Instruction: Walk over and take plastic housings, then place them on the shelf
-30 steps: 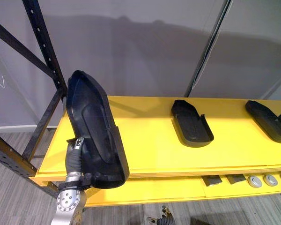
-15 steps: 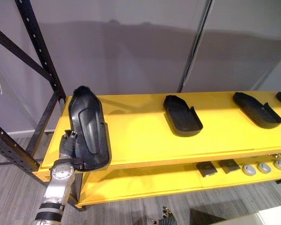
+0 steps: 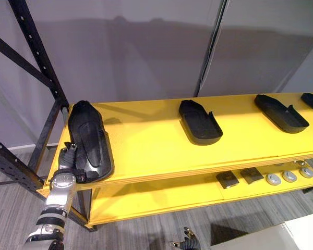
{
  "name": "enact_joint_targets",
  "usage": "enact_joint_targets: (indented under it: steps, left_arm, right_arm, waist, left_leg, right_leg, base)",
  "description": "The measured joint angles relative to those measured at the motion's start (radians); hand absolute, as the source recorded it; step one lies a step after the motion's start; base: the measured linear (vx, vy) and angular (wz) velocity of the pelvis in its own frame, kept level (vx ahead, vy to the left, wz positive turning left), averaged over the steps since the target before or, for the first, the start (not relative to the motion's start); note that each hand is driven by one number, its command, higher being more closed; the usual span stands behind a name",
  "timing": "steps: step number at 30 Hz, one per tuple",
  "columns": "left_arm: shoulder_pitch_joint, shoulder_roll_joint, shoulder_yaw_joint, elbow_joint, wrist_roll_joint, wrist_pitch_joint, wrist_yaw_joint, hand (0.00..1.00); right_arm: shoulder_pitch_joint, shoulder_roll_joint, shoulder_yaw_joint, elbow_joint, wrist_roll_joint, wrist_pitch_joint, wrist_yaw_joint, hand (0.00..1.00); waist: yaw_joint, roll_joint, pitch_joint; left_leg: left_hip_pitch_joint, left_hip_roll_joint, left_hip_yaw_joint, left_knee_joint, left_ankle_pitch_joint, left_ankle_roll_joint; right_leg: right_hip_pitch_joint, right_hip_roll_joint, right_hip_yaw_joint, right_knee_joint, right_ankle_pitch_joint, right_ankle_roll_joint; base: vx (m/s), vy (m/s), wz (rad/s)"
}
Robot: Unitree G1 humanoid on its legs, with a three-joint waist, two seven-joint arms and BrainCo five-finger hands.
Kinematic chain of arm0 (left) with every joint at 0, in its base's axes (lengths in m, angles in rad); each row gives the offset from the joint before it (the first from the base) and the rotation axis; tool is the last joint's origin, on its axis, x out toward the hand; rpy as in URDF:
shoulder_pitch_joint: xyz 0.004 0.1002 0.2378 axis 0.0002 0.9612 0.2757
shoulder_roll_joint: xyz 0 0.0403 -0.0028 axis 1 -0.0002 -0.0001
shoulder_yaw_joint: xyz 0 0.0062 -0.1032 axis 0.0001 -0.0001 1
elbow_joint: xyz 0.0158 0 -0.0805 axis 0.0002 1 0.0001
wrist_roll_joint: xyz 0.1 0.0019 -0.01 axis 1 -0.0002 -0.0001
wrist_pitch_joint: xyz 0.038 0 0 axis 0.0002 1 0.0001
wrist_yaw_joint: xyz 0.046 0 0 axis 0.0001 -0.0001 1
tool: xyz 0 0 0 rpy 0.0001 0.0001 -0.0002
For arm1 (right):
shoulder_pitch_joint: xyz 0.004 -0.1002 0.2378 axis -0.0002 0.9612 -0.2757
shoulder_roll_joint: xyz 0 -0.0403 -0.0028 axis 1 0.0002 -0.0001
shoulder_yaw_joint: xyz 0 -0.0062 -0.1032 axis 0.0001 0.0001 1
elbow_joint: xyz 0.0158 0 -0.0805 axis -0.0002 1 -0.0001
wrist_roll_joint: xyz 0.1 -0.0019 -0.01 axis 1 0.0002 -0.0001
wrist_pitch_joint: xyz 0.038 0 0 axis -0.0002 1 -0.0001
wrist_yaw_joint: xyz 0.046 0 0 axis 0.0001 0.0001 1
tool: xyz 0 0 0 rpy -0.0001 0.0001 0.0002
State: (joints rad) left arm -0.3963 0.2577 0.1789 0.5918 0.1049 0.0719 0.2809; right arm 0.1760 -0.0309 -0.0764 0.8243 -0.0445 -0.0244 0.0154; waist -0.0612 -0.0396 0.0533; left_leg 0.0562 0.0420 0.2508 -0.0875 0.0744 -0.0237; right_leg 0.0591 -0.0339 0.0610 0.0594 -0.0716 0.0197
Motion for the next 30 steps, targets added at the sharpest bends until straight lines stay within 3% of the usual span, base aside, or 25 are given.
enact_joint_targets:
  steps: [1, 2, 12, 18, 21, 30]
  left_arm:
    - [-0.018, 0.021, 0.000, 0.021, 0.009, 0.001, 0.000, 1.00]
    - [-0.027, 0.031, 0.000, 0.029, 0.014, 0.001, 0.000, 0.00]
    - [-0.174, 0.046, -0.013, 0.138, 0.013, 0.000, -0.005, 0.00]
    - [-0.190, 0.046, -0.010, 0.129, -0.042, -0.001, 0.006, 0.00]
    - [-0.187, 0.043, -0.008, 0.080, -0.072, -0.003, 0.037, 0.00]
    - [-0.031, -0.088, 0.031, -0.231, -0.102, -0.022, 0.145, 0.00]
  right_arm:
    - [-0.009, 0.000, 0.000, 0.010, 0.000, 0.000, 0.001, 0.00]
    - [-0.013, 0.000, 0.001, 0.014, 0.000, -0.001, 0.002, 0.00]
    - [-0.023, -0.042, 0.010, 0.024, -0.001, -0.020, 0.006, 0.00]
    - [0.024, -0.063, 0.011, 0.036, -0.001, -0.018, 0.006, 0.00]
    - [0.026, -0.063, 0.011, 0.047, -0.002, -0.018, 0.005, 0.00]
    - [0.020, -0.063, 0.011, 0.053, -0.007, -0.017, 0.004, 0.00]
  waist:
    - [-0.003, -0.003, 0.002]
    - [-0.007, -0.004, 0.003]
    - [-0.044, -0.005, 0.028]
    - [-0.044, -0.005, 0.038]
    - [-0.043, -0.006, 0.042]
    - [-0.031, -0.004, 0.044]
  left_leg:
    - [0.001, 0.002, 0.002, 0.000, 0.000, 0.000]
    - [0.001, 0.002, 0.002, 0.000, 0.000, 0.000]
    - [0.009, 0.017, 0.000, 0.000, -0.003, -0.004]
    - [0.008, 0.014, 0.001, -0.005, -0.007, -0.009]
    - [0.008, 0.013, 0.002, -0.005, -0.007, -0.009]
    - [0.007, 0.014, -0.011, -0.004, -0.006, -0.008]
  right_leg:
    - [0.001, 0.003, 0.007, -0.004, 0.002, 0.000]
    - [0.002, 0.004, 0.008, -0.007, 0.002, 0.000]
    - [0.001, 0.014, 0.015, -0.010, 0.012, -0.012]
    - [-0.004, 0.012, 0.021, -0.012, 0.017, -0.007]
    - [-0.003, 0.011, 0.024, -0.017, 0.019, -0.007]
    - [0.017, 0.013, 0.009, -0.034, 0.020, -0.006]
  base:
    - [0.08, -0.010, -0.14]
    - [0.07, -0.027, -0.11]
    - [-0.03, -0.017, -0.06]
    - [-0.09, 0.020, -0.03]
    - [-0.03, 0.009, -0.02]
    - [0.01, -0.003, 0.05]
